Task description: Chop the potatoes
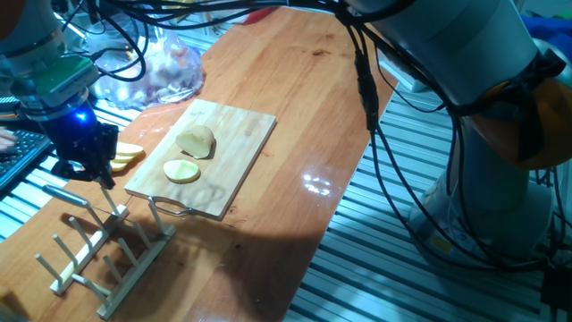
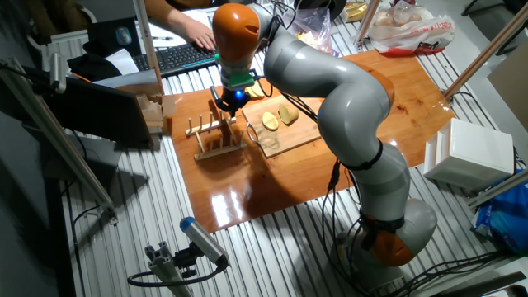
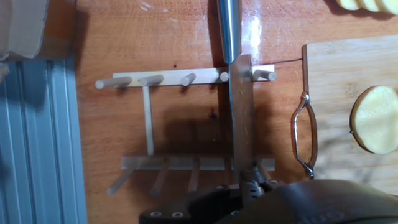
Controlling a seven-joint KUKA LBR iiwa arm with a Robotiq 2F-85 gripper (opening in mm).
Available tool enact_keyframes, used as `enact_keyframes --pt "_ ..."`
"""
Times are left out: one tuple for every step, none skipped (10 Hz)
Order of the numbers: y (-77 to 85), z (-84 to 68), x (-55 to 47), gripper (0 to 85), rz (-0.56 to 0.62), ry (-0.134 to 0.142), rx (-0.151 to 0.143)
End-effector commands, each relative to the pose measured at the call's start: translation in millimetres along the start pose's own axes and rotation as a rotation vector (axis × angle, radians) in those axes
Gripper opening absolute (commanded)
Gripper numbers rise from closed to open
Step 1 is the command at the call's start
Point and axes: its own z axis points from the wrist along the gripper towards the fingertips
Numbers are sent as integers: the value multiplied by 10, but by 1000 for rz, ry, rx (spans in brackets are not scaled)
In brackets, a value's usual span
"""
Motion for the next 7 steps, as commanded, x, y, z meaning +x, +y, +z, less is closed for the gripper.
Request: enact_keyframes --pt "-8 -10 -13 0 0 0 2" --pt "-25 -21 -38 0 -1 3 2" --pt "-26 -23 -39 0 -5 2 4" --pt "-11 -23 -25 0 -8 -6 10" --pt "13 -16 2 0 -13 -10 15" --pt "25 -13 12 0 -21 10 14" --pt "23 -10 10 0 -26 28 9"
